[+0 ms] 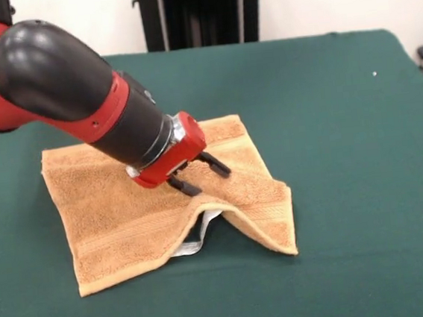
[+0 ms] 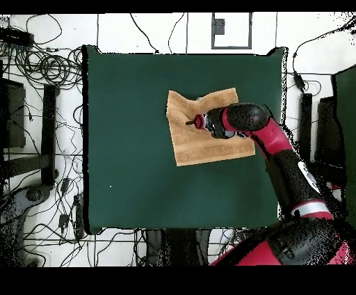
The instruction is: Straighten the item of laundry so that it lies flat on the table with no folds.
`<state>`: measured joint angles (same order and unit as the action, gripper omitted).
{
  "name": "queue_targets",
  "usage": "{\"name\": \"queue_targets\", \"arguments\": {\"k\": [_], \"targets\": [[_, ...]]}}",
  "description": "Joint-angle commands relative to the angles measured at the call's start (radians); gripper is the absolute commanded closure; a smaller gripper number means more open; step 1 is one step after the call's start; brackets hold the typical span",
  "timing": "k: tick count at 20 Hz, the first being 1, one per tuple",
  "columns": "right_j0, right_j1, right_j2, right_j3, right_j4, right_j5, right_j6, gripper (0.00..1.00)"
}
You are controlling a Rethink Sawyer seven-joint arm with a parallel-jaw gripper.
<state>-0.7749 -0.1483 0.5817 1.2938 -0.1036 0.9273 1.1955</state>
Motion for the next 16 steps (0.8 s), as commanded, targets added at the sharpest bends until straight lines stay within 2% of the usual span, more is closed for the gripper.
{"name": "queue_targets", "arguments": {"k": [1, 2, 4, 7, 16], "targets": [[-0.154, 0.33, 0.155, 0.012, -0.481, -1.124, -0.053, 0.0], [-0.18, 0.346, 0.187, 0.018, -0.562, -1.188, -0.04, 0.0], [-0.149, 0.314, 0.146, 0.018, -0.59, -1.281, 0.032, 0.0], [-0.076, 0.266, 0.043, 0.03, -0.512, -1.449, 0.076, 0.0], [-0.044, 0.232, -0.016, 0.053, -0.472, -1.541, 0.117, 0.0]]}}
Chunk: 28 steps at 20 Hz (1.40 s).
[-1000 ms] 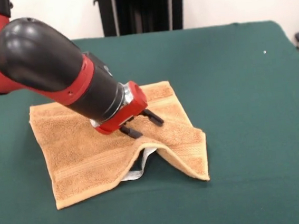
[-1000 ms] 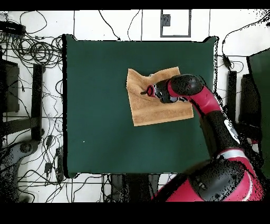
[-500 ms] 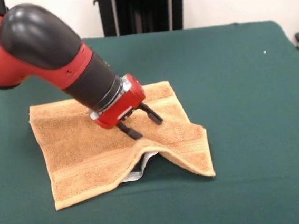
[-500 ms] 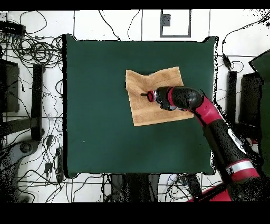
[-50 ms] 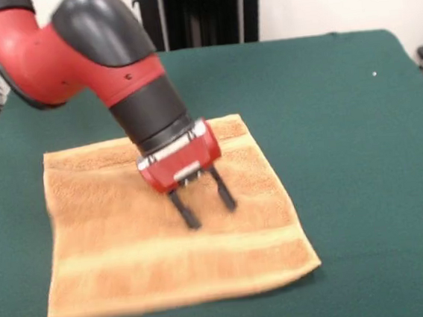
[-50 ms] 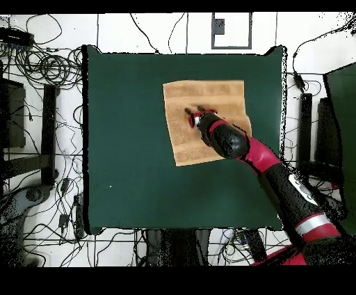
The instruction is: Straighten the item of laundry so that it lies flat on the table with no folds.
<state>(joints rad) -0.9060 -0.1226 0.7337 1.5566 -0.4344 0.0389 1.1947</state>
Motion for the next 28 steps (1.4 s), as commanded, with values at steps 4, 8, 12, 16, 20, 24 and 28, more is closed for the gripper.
{"name": "queue_targets", "arguments": {"k": [4, 8, 12, 16, 20, 24, 28], "targets": [[0.097, 0.204, -0.189, -0.211, -0.138, -0.701, 0.143, 0.0], [0.111, 0.198, -0.209, -0.214, -0.134, -0.716, 0.171, 0.0], [0.124, 0.196, -0.223, -0.218, -0.122, -0.708, 0.185, 0.0], [0.14, 0.218, -0.232, -0.243, -0.023, -0.482, 0.184, 0.0], [0.091, 0.271, -0.156, -0.292, -0.056, -0.303, 0.166, 0.0], [0.023, 0.326, -0.069, -0.316, -0.163, -0.243, 0.159, 0.0], [-0.041, 0.342, 0.022, -0.323, -0.399, -0.269, 0.208, 0.0]]}}
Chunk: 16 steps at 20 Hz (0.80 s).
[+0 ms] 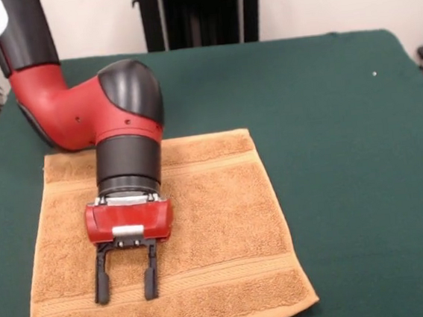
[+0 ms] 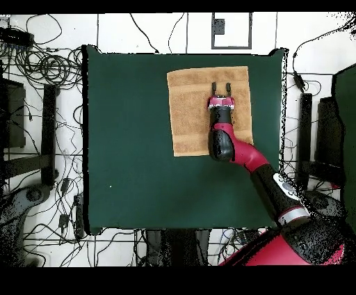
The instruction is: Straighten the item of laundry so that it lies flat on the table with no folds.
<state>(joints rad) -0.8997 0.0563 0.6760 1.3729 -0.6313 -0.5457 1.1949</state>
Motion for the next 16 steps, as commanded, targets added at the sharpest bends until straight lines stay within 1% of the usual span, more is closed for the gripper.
{"name": "queue_targets", "arguments": {"k": [1, 2, 3, 4, 6, 8, 12, 16], "targets": [[-0.045, 0.152, 0.081, -0.139, -0.251, 0.288, 0.235, 0.0], [-0.038, 0.137, 0.076, -0.14, -0.301, 0.248, 0.272, 0.0], [-0.011, 0.113, 0.038, -0.142, -0.313, 0.164, 0.291, 0.0], [0.003, 0.102, 0.016, -0.138, -0.302, 0.112, 0.282, 0.0], [0.028, 0.096, -0.035, -0.116, -0.22, 0.0, 0.219, 0.0], [0.037, 0.096, -0.052, -0.106, -0.188, -0.046, 0.194, 0.0], [0.045, 0.091, -0.063, -0.113, -0.195, -0.063, 0.205, 0.0], [0.06, 0.087, -0.091, -0.106, -0.153, -0.119, 0.175, 0.0]]}}
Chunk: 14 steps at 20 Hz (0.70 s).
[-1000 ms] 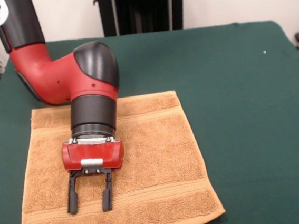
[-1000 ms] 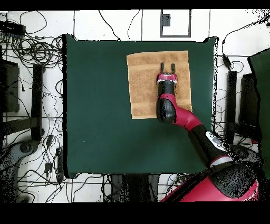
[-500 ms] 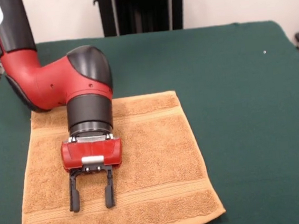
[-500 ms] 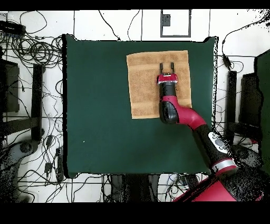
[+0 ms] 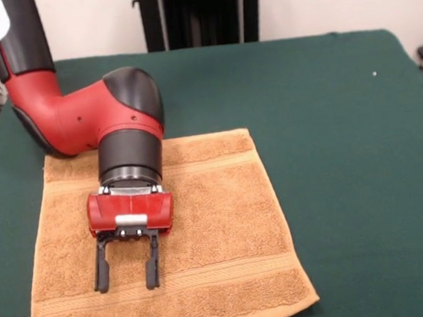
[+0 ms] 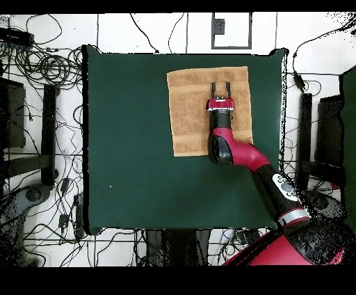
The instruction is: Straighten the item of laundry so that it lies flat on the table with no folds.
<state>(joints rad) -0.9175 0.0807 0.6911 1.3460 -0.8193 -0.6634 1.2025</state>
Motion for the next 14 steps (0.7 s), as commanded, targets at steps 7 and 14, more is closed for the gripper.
{"name": "queue_targets", "arguments": {"k": [7, 14], "targets": [[0.113, 0.037, -0.144, -0.064, 0.073, -0.06, 0.138, 0.0], [0.177, 0.018, -0.234, -0.001, 0.232, -0.251, -0.027, 0.0]]}}
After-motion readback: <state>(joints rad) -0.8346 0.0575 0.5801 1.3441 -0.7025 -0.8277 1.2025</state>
